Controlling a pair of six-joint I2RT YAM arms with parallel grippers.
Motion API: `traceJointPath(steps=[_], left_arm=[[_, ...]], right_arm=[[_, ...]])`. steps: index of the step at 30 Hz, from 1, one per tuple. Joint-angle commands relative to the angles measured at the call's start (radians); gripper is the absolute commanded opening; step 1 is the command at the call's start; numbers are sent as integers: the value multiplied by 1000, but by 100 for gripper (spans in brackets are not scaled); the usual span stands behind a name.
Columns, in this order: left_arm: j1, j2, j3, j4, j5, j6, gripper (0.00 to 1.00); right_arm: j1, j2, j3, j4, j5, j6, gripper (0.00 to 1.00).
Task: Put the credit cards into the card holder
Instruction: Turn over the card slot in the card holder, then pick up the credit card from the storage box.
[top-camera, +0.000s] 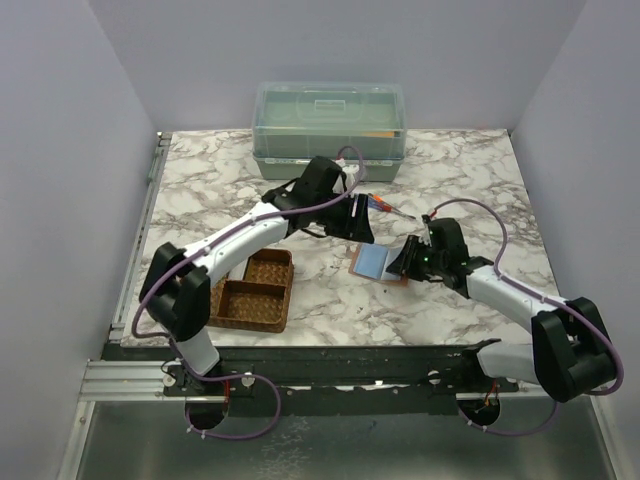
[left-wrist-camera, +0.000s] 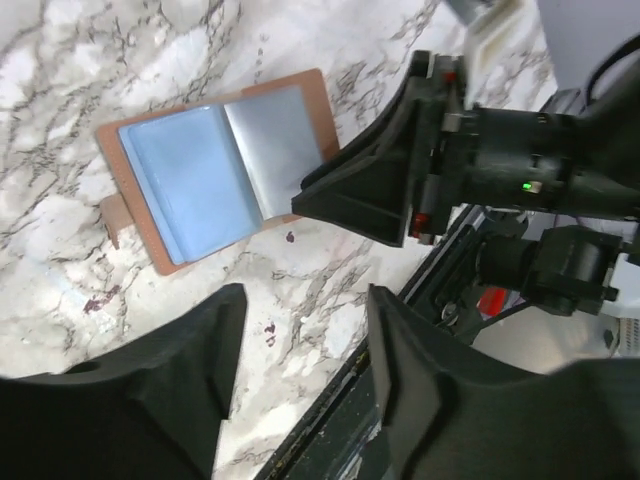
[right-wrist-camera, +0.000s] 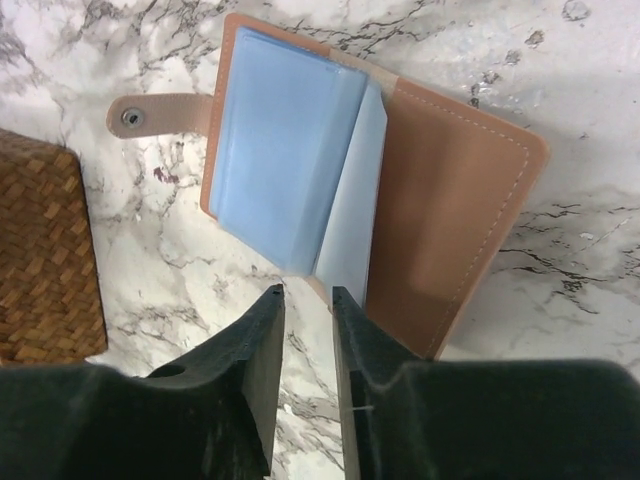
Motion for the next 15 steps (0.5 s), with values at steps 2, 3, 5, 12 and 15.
traceJointPath(steps=[2,3,5,12,15], left_arm=[[6,-203,-64,-101,-129,-9,67],[9,-241,-86,-131,-170,-12,68],[22,-310,-125,-210,-261,-25,70],[102,-495,-180,-510,-642,-164,77],[131,-553,-204,-527,-685,-172,79]], right_arm=[[6,-28,70,-68,-40,-65,34],[5,-33,78,-70,-49,-72,36],[7,-31,98,-75,-74,-88,37],[9,3,142,-100,-84,-137,39],[9,15,146,-101,-99,-133,39]])
